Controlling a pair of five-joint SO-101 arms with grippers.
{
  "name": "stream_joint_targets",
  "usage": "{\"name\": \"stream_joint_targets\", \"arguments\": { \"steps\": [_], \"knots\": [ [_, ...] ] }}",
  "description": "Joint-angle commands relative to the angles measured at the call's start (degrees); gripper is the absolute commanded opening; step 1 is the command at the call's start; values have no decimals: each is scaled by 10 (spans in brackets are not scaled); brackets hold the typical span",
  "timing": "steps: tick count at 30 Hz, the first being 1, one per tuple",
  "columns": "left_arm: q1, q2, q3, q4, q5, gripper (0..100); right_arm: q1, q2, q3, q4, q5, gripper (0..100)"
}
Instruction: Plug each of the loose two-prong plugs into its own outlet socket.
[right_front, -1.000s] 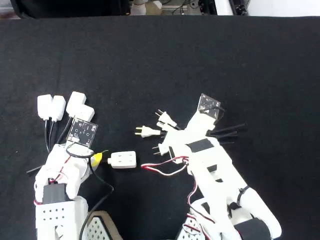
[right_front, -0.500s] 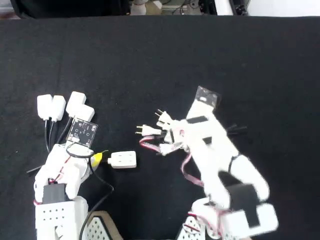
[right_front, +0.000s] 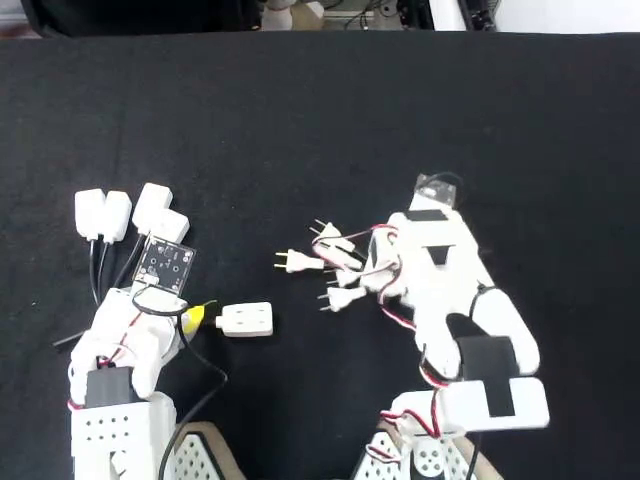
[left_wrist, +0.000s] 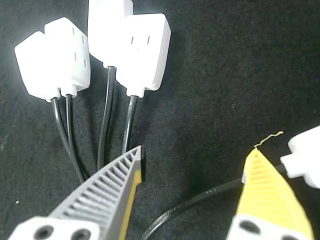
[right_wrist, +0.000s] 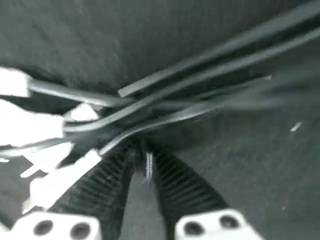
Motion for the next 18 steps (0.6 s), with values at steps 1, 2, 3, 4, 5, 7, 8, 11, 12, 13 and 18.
{"name": "stream_joint_targets", "arguments": {
  "steps": [1,2,3,4,5,7,8,11,12,13,18],
  "knots": [
    [-3,-6,-3,-10,-4,321,-15,-6,-7,21,-31,53],
    [-3,-6,-3,-10,-4,321,-15,-7,-7,21,-32,85],
    [-2,-6,-3,-10,-4,321,-15,-8,-7,21,-32,123],
    [-2,-6,-3,-10,-4,321,-15,-8,-7,21,-32,160],
    [-2,-6,-3,-10,-4,321,-15,-8,-7,21,-32,191],
    [-2,-6,-3,-10,-4,321,-15,-9,-9,22,-32,217],
    [-2,-6,-3,-10,-4,321,-15,-9,-10,22,-32,211],
    [-2,-6,-3,-10,-4,321,-15,-9,-15,24,-33,173],
    [-2,-6,-3,-10,-4,321,-15,-9,-24,36,-33,158],
    [-2,-6,-3,-10,-4,321,-15,-9,-38,55,-33,145],
    [-2,-6,-3,-10,-4,321,-19,-9,-105,133,-33,111]
  ]
}}
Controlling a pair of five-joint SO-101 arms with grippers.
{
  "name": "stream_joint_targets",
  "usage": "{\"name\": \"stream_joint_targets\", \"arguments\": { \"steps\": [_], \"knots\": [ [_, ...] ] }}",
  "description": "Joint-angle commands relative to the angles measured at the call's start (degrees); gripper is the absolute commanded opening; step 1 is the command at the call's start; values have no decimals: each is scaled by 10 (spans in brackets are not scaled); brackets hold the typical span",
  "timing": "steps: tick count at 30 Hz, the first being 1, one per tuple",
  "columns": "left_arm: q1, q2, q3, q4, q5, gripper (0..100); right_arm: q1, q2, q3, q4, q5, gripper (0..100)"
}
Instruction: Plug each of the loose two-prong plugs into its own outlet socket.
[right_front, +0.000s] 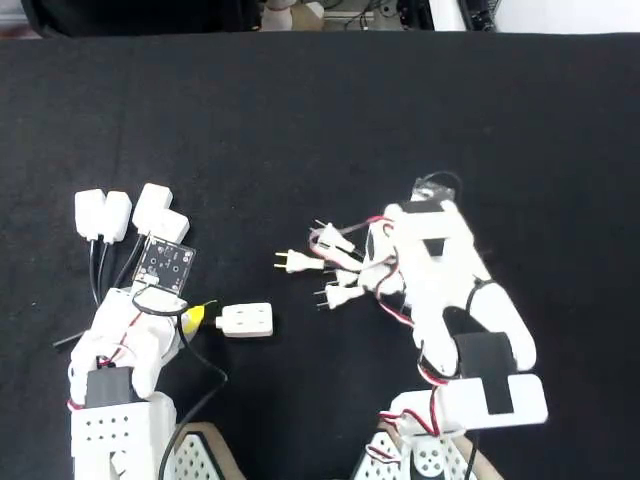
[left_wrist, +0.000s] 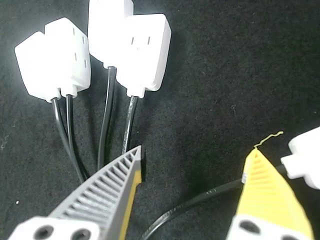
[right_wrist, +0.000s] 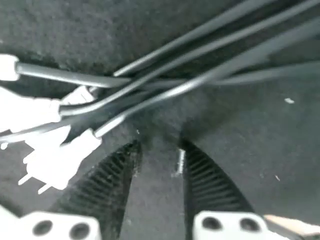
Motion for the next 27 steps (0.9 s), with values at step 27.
{"name": "stream_joint_targets", "arguments": {
  "steps": [27],
  "knots": [
    [0,-6,-4,5,-4,321,-85,250,-165,27,-84,110]
  ]
}}
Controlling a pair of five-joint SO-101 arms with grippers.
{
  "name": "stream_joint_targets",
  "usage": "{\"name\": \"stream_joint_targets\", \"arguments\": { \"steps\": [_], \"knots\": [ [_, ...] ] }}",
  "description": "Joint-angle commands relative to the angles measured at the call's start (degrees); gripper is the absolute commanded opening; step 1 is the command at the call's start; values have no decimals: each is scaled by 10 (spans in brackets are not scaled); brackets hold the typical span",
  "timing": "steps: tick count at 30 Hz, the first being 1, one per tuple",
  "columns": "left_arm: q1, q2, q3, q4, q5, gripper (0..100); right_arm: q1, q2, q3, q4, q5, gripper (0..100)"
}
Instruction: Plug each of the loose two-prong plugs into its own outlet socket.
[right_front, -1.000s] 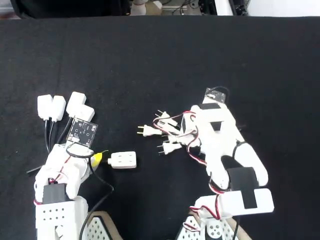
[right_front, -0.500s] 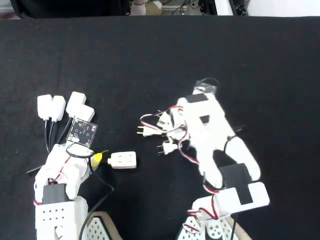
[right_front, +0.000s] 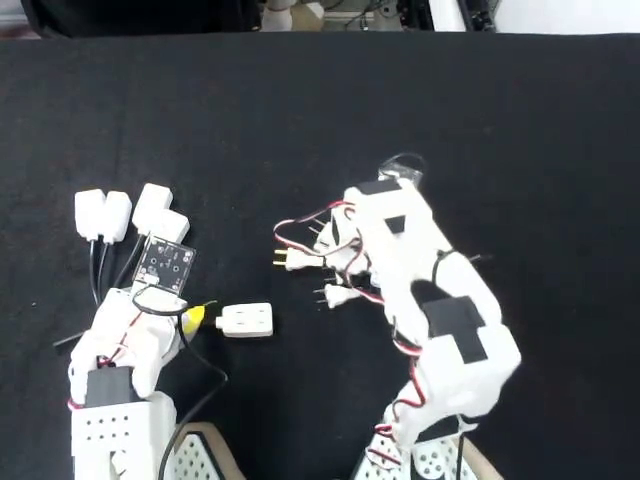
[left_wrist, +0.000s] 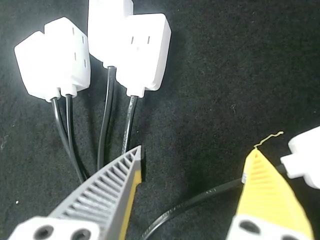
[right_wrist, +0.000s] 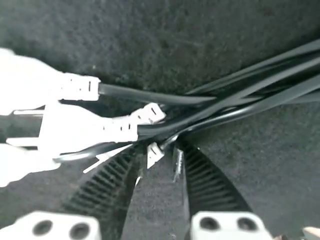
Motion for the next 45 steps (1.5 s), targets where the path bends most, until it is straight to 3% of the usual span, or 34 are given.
{"name": "stream_joint_targets", "arguments": {
  "steps": [1,11,21,24,28,37,45],
  "knots": [
    [0,-6,-4,5,-4,321,-3,87,-33,36,-5,110],
    [11,-6,-3,5,-4,321,-7,181,-158,162,-2,112],
    [10,-6,-3,5,-4,321,-3,182,-153,178,32,98],
    [9,-6,-3,5,-4,321,27,182,-149,178,40,37],
    [10,-6,-3,5,-4,321,76,179,-153,183,113,31],
    [10,-6,-3,5,-5,321,193,134,-191,206,178,30],
    [10,-6,4,6,-28,321,159,50,-188,248,222,31]
  ]
}}
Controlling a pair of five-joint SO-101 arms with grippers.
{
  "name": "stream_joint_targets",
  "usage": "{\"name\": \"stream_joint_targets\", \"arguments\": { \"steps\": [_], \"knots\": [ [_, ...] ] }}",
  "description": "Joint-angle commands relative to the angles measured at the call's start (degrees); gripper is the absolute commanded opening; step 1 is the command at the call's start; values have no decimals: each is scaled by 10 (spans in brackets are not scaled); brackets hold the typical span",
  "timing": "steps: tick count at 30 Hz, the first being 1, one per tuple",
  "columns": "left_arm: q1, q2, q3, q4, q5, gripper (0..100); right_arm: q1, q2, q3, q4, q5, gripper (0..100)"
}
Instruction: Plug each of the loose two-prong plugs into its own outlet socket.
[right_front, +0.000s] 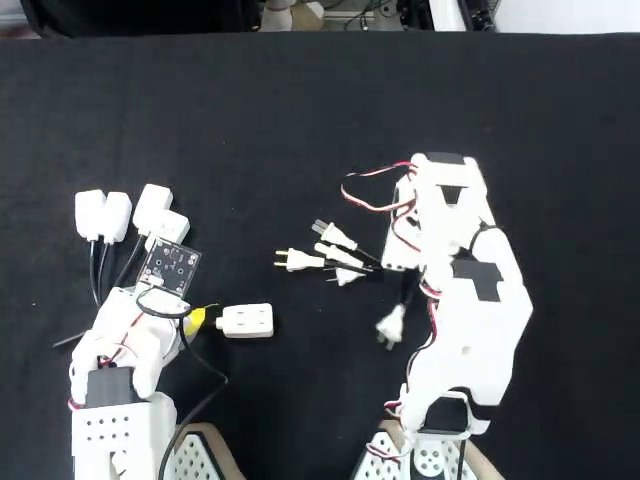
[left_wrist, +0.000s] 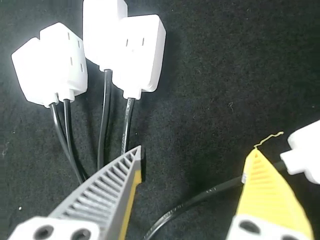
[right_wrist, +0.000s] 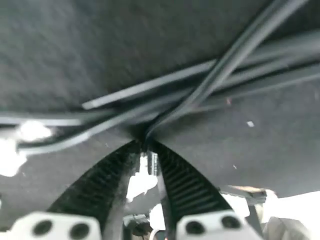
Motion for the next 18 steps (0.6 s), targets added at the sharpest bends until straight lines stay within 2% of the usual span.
{"name": "stream_joint_targets", "arguments": {
  "steps": [1,5,10,12,18],
  "knots": [
    [6,-6,1,4,-7,321,-11,-81,-13,21,22,31],
    [6,-6,2,4,-7,321,-11,-158,-13,25,23,59],
    [6,-6,2,4,-7,321,-27,-220,41,66,22,243],
    [6,-6,2,4,-7,321,-49,-230,95,57,18,264],
    [6,-6,3,4,-7,321,-107,-233,268,-163,-55,207]
  ]
}}
